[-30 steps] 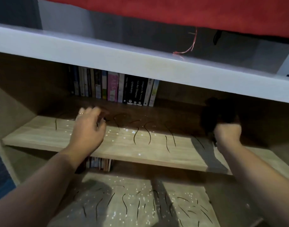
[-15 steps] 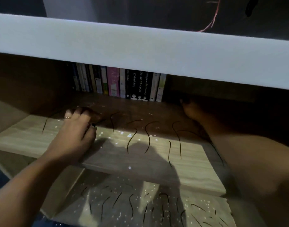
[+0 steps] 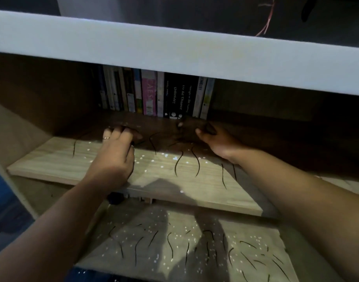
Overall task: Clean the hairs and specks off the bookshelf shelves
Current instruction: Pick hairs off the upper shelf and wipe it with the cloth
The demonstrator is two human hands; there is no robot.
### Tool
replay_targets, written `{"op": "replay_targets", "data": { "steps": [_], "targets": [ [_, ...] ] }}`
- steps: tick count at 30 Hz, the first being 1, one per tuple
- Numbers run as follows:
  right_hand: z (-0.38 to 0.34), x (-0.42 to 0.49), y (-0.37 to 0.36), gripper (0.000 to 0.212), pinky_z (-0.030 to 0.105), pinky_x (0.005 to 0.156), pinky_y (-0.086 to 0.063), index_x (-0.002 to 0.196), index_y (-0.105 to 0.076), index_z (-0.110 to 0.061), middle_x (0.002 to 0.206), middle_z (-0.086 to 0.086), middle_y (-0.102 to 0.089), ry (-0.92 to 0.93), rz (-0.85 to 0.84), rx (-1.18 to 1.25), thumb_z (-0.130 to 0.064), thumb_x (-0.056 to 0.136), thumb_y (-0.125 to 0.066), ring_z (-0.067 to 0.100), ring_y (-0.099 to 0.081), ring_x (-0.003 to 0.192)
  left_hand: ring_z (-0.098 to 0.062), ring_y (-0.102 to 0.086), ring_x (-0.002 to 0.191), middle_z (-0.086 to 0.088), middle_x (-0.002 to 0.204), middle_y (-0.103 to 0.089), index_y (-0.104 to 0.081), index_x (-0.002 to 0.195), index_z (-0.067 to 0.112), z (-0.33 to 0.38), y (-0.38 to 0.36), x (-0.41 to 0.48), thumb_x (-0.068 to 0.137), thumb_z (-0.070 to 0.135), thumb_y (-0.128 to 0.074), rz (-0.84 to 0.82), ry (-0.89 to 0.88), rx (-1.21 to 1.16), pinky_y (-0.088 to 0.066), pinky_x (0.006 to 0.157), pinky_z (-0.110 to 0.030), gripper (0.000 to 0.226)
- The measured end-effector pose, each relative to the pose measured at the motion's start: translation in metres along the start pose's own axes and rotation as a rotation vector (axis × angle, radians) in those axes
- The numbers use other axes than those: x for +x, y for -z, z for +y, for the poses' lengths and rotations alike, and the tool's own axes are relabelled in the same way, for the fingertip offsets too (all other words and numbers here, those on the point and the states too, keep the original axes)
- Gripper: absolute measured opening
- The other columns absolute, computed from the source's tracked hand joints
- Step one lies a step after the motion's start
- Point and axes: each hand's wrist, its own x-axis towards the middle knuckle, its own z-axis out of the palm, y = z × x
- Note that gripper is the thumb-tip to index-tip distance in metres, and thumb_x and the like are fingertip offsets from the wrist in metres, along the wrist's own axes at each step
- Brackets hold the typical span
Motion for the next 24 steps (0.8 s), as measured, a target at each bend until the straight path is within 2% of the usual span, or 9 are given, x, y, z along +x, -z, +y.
{"op": "replay_targets", "data": {
  "steps": [3,5,8,11,13,15,18,21,24],
  "targets": [
    [-0.012,-0.044,-0.007,0.027,0.021,0.081,-0.037,0.121,-0.055,-0.028,0.103,-0.009,-0.058,-0.096,-0.021,0.034,-0.039,0.097,-0.049,0.012,-0.055,0.100,-0.029,-0.036,0.105,-0.005,0.107,-0.042,-0.051,0.113,0.012,-0.002,0.002,0.001,0.095,0.003,-0.046,-0.009,0.020,0.006,-0.037,0.090,-0.045,0.021],
    [-0.016,-0.072,-0.013,0.024,0.015,0.083,-0.040,0.119,-0.059,-0.027,0.105,-0.013,-0.063,-0.017,-0.060,0.070,-0.033,0.098,-0.050,0.004,-0.058,0.102,-0.029,-0.035,0.106,-0.008,0.108,-0.042,-0.049,0.113,0.012,-0.004,0.002,-0.001,0.093,0.002,-0.045,-0.001,0.005,-0.007,-0.037,0.092,-0.046,0.022],
    [-0.026,-0.111,-0.019,0.029,0.001,0.085,-0.039,0.126,-0.055,-0.030,0.113,-0.021,-0.061,0.056,-0.112,0.036,-0.028,0.098,-0.049,-0.011,-0.054,0.104,-0.023,-0.037,0.108,-0.004,0.108,-0.044,-0.052,0.115,0.013,-0.004,0.006,-0.005,0.092,0.000,-0.044,0.009,-0.028,-0.088,-0.036,0.091,-0.035,0.027],
    [-0.029,-0.141,-0.025,0.021,0.011,0.092,-0.043,0.114,-0.060,-0.037,0.107,-0.019,-0.067,0.056,-0.130,0.052,-0.030,0.097,-0.050,-0.008,-0.058,0.103,-0.013,-0.037,0.108,0.006,0.108,-0.042,-0.057,0.116,0.018,-0.005,0.021,-0.010,0.093,0.000,-0.045,0.027,-0.025,-0.187,-0.029,0.089,-0.021,0.032],
    [-0.033,-0.156,-0.028,0.017,0.013,0.088,-0.046,0.106,-0.061,-0.039,0.102,-0.020,-0.069,0.053,-0.142,0.062,-0.033,0.096,-0.049,-0.007,-0.061,0.099,-0.008,-0.036,0.110,0.009,0.110,-0.042,-0.057,0.116,0.022,-0.008,0.034,-0.013,0.094,0.003,-0.046,0.018,-0.029,-0.198,-0.030,0.091,-0.022,0.031],
    [-0.040,-0.164,-0.030,0.016,0.006,0.081,-0.046,0.105,-0.060,-0.040,0.101,-0.027,-0.067,0.079,-0.141,0.097,-0.033,0.095,-0.049,-0.010,-0.061,0.096,-0.006,-0.035,0.112,0.010,0.112,-0.043,-0.057,0.115,0.024,-0.015,0.046,-0.013,0.095,0.007,-0.047,0.010,-0.023,-0.179,-0.032,0.093,-0.026,0.028],
    [-0.055,-0.156,-0.026,0.018,0.009,0.077,-0.050,0.105,-0.060,-0.038,0.098,-0.026,-0.069,0.086,-0.062,0.241,-0.030,0.092,-0.050,-0.008,-0.064,0.095,-0.007,-0.035,0.109,0.009,0.111,-0.043,-0.058,0.113,0.025,-0.038,0.058,-0.010,0.095,0.009,-0.049,0.033,0.011,-0.142,-0.033,0.091,-0.029,0.026],
    [-0.059,-0.126,-0.013,0.017,0.029,0.077,-0.058,0.101,-0.062,-0.040,0.101,-0.015,-0.071,0.033,0.090,0.376,-0.030,0.094,-0.051,0.006,-0.067,0.096,-0.011,-0.035,0.103,0.005,0.105,-0.044,-0.060,0.109,0.024,-0.070,0.067,-0.006,0.094,0.006,-0.049,0.095,0.054,-0.102,-0.033,0.086,-0.032,0.026],
    [-0.058,-0.087,-0.005,0.018,0.026,0.073,-0.052,0.112,-0.056,-0.030,0.104,-0.015,-0.064,-0.070,0.238,0.448,-0.037,0.095,-0.051,0.005,-0.062,0.093,-0.016,-0.037,0.100,0.003,0.102,-0.045,-0.061,0.107,0.020,-0.095,0.072,-0.003,0.095,0.004,-0.047,0.110,0.116,-0.090,-0.032,0.085,-0.033,0.024]
  ]
}}
